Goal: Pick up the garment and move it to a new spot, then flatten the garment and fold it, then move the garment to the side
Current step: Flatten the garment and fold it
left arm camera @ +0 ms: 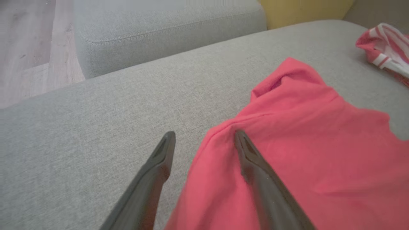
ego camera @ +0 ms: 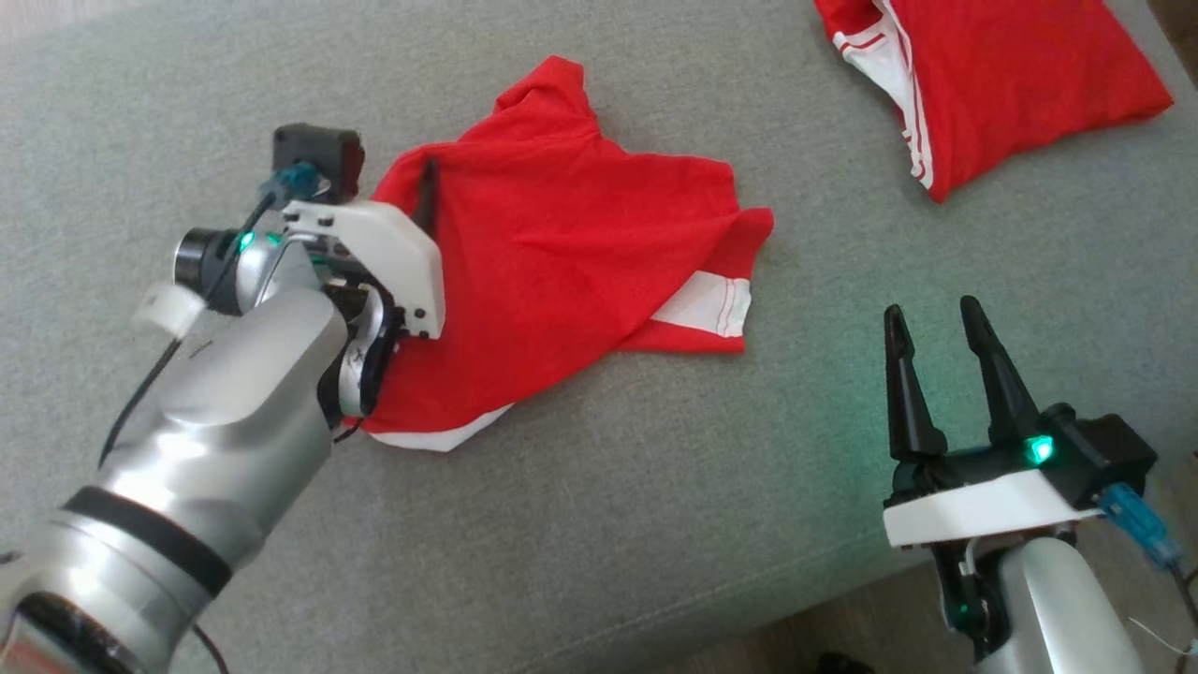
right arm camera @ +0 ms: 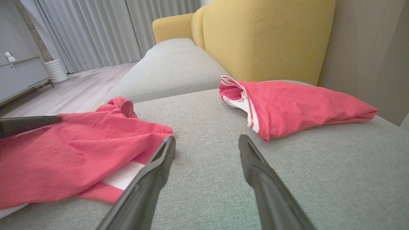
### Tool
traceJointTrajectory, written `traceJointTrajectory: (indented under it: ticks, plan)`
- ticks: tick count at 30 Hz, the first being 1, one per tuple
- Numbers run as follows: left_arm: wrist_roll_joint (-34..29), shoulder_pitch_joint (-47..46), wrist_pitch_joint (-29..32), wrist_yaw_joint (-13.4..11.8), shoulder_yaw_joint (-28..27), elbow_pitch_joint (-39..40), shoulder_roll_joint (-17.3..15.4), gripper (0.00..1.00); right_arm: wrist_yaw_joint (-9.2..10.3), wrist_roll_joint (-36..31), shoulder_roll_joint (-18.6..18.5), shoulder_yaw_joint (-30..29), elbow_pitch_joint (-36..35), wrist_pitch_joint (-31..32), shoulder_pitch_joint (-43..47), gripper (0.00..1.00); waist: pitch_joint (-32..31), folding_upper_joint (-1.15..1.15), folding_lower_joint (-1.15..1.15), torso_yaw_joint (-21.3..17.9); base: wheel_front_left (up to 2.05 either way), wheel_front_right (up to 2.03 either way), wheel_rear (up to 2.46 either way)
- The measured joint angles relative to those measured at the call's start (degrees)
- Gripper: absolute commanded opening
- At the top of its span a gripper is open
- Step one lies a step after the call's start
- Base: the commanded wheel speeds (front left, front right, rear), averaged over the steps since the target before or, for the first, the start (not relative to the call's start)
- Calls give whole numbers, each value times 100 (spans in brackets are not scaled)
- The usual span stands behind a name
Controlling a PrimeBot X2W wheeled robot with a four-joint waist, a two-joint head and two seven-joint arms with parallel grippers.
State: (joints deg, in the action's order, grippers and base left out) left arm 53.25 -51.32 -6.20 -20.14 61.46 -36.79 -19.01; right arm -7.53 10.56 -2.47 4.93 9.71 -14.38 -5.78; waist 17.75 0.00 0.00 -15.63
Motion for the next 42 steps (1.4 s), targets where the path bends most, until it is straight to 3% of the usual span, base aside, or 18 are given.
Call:
traceJointTrajectory:
  ticks: [2, 6, 9, 10, 15, 19, 22, 31, 36, 42]
  plan:
    - [156, 199, -567, 57, -322, -53, 111, 100, 0, -16, 0, -44, 5, 0, 15, 100, -66, 0, 0, 24, 0, 0, 0]
    - [145, 627, -808, 91, -801, 482, 113, 100, 0, -109, -1, -202, -29, 0, 73, 100, -181, 0, 0, 114, 0, 0, 0]
    - [-339, 1168, -809, -19, -1391, 1460, 56, 100, 0, -167, 0, -344, -102, 0, 83, 100, -263, 0, 0, 242, 0, 0, 0]
    - [-339, 1168, -809, -19, -1391, 1460, 56, 100, 0, -167, 0, -344, -102, 0, 83, 100, -263, 0, 0, 242, 0, 0, 0]
    - [-1117, 2592, -810, -240, -2158, 2725, -71, 100, 0, -291, 0, -564, -141, 0, 253, 100, -459, 0, 0, 497, 0, 0, 0]
    - [-1589, 3690, -810, -166, -2631, 3310, 7, 100, 0, -374, -1, -743, -71, 0, 381, 100, -616, 0, 0, 748, 0, 0, 0]
    - [-1941, 4231, -810, 48, -3077, 3498, 179, 100, 0, -396, 2, -756, 86, 0, 421, 100, -728, 0, 0, 947, 0, 0, 0]
    - [-2967, 5440, -810, 1026, -4077, 3435, 851, 100, 0, -290, 1, -775, 699, 0, 673, 100, -1198, 0, 0, 1429, 0, 0, 0]
    - [-3379, 5603, -810, 1516, -4489, 3285, 1161, 100, 0, -292, 2, -768, 855, 0, 722, 100, -1405, 0, 0, 1596, 0, 0, 0]
    - [-3667, 5604, -810, 1909, -4856, 3151, 1393, 100, 0, -81, 2, -761, 1047, 29, 716, 100, -1446, 0, 0, 1633, 0, 0, 0]
